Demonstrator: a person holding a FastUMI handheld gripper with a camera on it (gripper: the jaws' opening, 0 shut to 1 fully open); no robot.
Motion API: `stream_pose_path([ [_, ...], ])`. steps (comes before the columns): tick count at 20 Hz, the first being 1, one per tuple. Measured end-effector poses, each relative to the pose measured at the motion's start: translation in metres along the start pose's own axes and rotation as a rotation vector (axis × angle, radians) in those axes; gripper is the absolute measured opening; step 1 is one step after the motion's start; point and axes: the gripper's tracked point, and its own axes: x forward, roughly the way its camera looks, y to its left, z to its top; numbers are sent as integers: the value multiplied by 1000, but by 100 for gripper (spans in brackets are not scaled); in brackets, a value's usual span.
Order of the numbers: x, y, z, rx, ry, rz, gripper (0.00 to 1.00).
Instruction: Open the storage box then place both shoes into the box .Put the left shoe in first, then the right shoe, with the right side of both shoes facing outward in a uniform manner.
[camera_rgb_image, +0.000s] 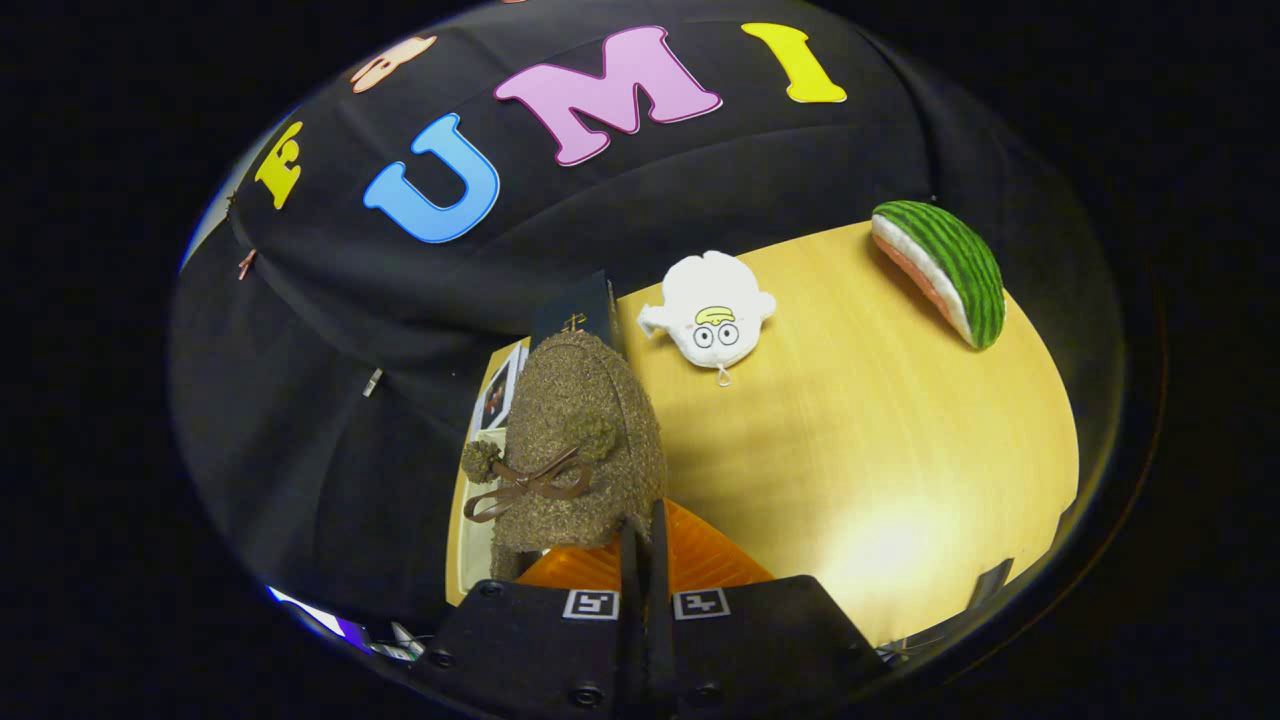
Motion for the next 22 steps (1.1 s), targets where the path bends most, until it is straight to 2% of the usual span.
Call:
stream_pose_path([
  [5, 33, 45, -25, -2, 20, -15, 5],
  [8, 55, 51, -44, -41, 33, -73, 5],
  [14, 84, 61, -57, 8, 54, -120, 7],
  [17, 90, 64, -65, 5, 73, -121, 15],
  [18, 88, 68, -67, 9, 80, -105, 20],
  [21, 79, 92, -60, 7, 46, -16, 80],
  [22, 72, 93, -54, -13, 27, -12, 99],
])
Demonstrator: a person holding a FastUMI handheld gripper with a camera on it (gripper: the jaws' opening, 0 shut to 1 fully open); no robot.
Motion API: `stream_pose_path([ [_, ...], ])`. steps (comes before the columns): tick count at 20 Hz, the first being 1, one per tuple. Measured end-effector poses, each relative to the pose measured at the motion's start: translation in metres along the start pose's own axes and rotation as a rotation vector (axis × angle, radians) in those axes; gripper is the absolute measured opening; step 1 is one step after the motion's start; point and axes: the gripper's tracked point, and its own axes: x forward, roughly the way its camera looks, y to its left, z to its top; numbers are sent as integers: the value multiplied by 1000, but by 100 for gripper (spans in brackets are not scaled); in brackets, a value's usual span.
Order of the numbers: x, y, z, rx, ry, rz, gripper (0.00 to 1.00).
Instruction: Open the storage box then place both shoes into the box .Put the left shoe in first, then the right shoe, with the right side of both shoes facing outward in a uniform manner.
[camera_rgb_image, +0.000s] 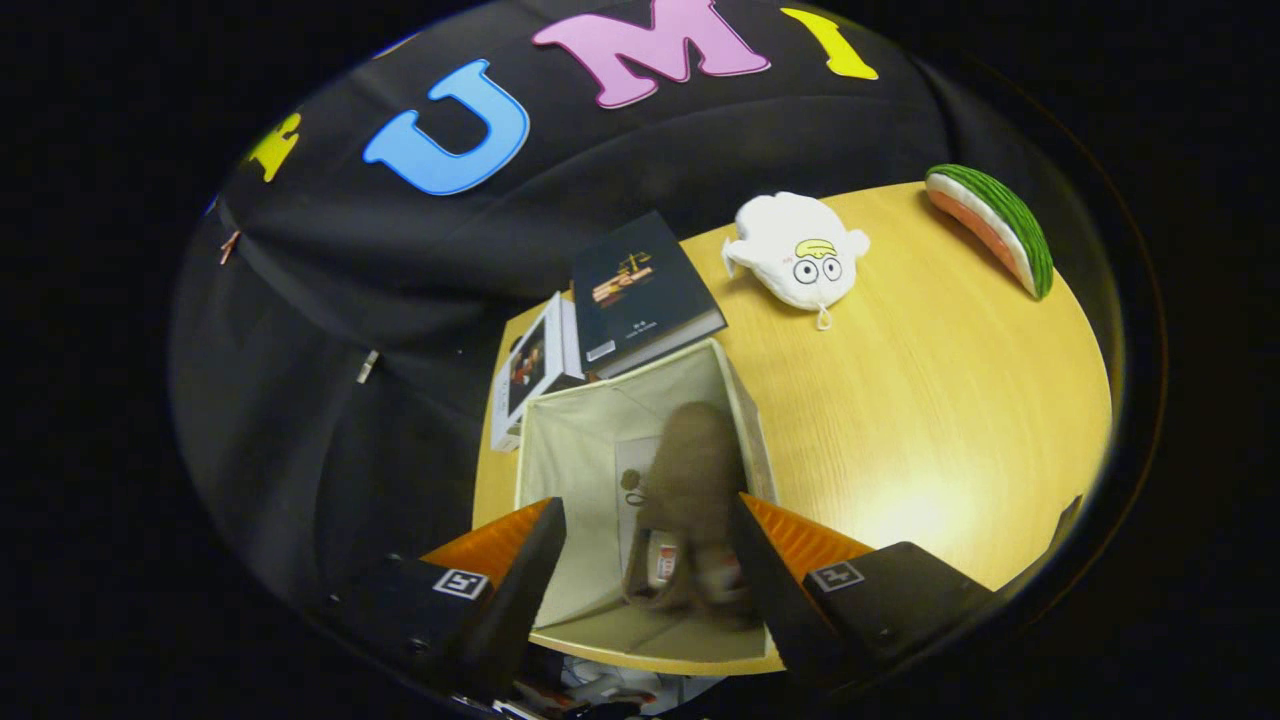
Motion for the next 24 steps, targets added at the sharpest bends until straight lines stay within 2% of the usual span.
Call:
stream_pose_path([
  [6, -48, -16, 42, -157, -166, -4, 99],
  [13, -111, -58, 92, -234, -351, -7, 99],
  [24, -195, -154, 154, -415, -618, -101, 99],
])
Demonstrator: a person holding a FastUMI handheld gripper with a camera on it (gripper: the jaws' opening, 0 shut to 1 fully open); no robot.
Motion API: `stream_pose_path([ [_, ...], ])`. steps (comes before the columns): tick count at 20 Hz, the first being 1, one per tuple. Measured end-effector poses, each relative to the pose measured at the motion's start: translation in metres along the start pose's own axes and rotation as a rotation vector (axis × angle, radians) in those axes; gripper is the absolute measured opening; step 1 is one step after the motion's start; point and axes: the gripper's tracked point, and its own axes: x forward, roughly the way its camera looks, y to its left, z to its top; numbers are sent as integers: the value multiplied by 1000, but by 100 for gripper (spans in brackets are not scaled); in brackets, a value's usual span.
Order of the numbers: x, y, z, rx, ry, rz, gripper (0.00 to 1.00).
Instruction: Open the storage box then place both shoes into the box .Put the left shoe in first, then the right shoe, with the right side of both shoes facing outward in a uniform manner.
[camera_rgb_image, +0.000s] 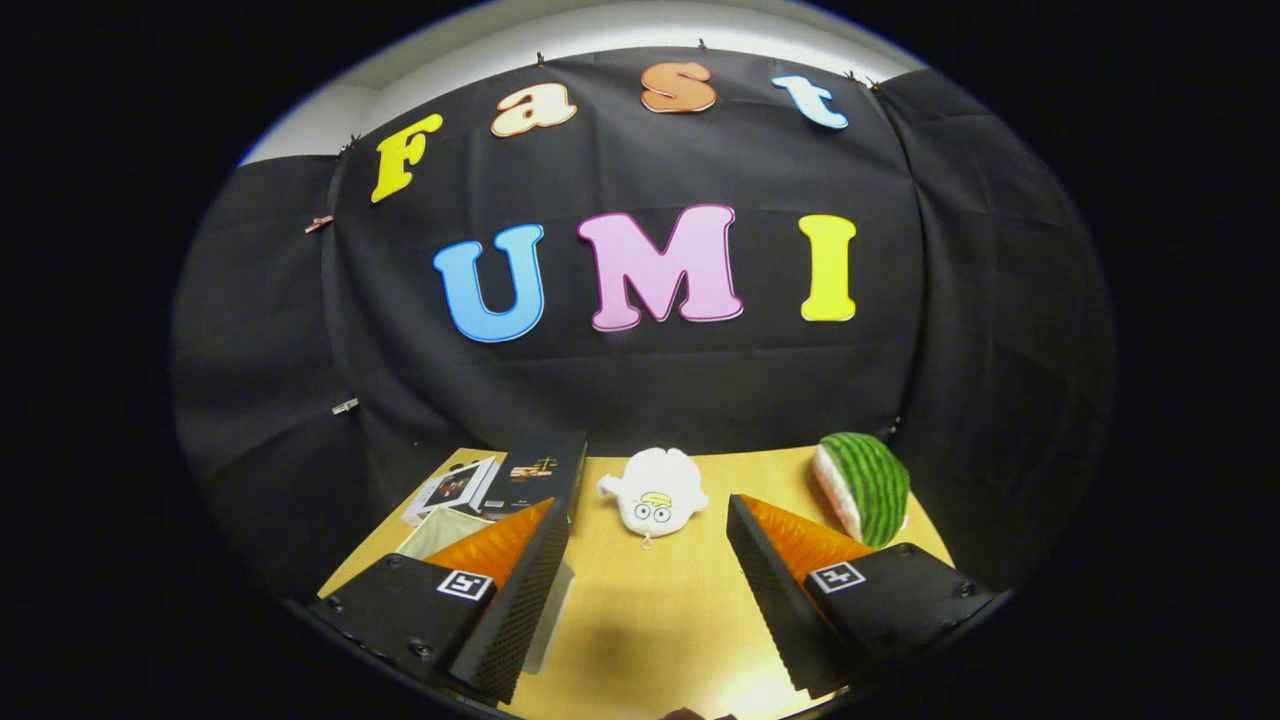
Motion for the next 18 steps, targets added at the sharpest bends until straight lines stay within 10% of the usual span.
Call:
stream_pose_path([
  [18, -29, -139, -15, -94, -172, -85, 98],
])
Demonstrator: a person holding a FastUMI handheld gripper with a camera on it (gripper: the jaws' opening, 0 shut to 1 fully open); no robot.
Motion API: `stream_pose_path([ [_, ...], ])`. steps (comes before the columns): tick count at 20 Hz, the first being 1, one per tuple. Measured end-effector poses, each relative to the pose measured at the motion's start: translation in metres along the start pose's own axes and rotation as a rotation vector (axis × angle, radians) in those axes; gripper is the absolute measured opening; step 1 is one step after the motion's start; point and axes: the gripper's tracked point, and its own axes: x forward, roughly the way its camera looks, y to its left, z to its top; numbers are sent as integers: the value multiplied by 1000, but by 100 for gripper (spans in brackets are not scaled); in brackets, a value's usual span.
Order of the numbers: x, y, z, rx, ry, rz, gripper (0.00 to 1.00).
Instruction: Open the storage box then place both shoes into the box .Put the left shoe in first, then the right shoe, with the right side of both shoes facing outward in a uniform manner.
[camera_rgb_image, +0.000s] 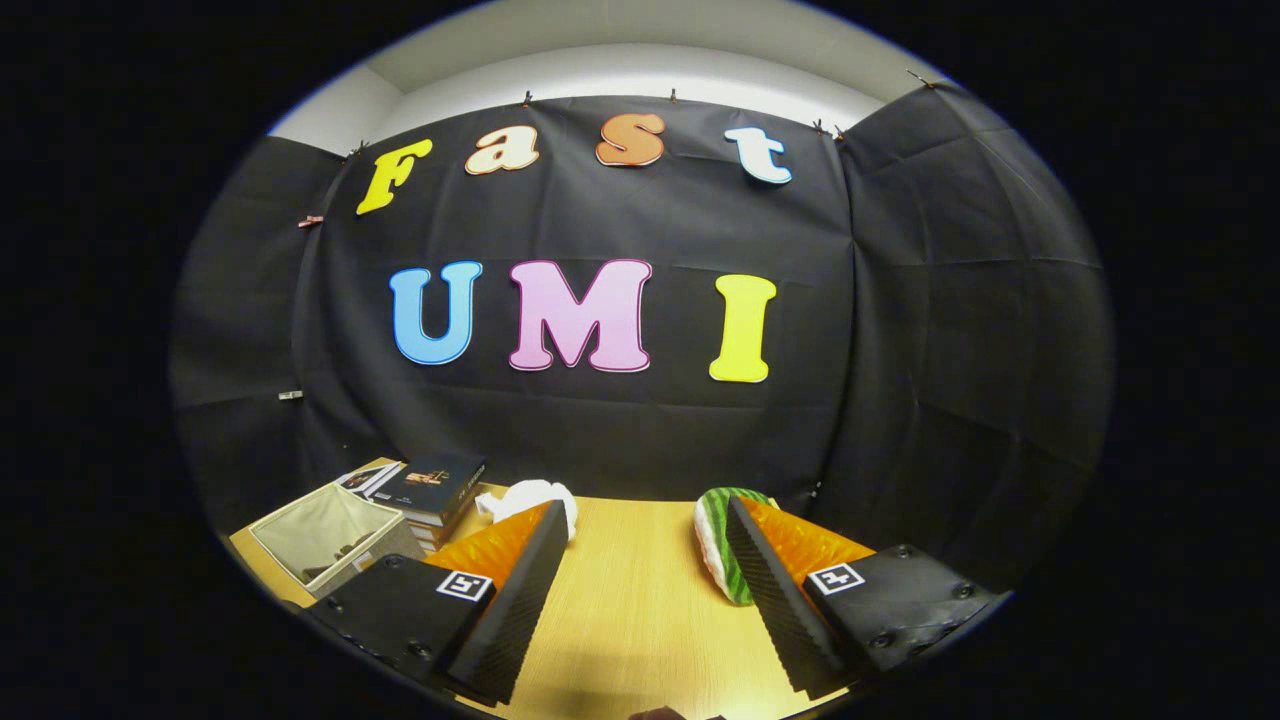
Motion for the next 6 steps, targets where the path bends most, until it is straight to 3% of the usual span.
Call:
stream_pose_path([
  [6, 3, 7, -7, -1, 8, 38, 98],
])
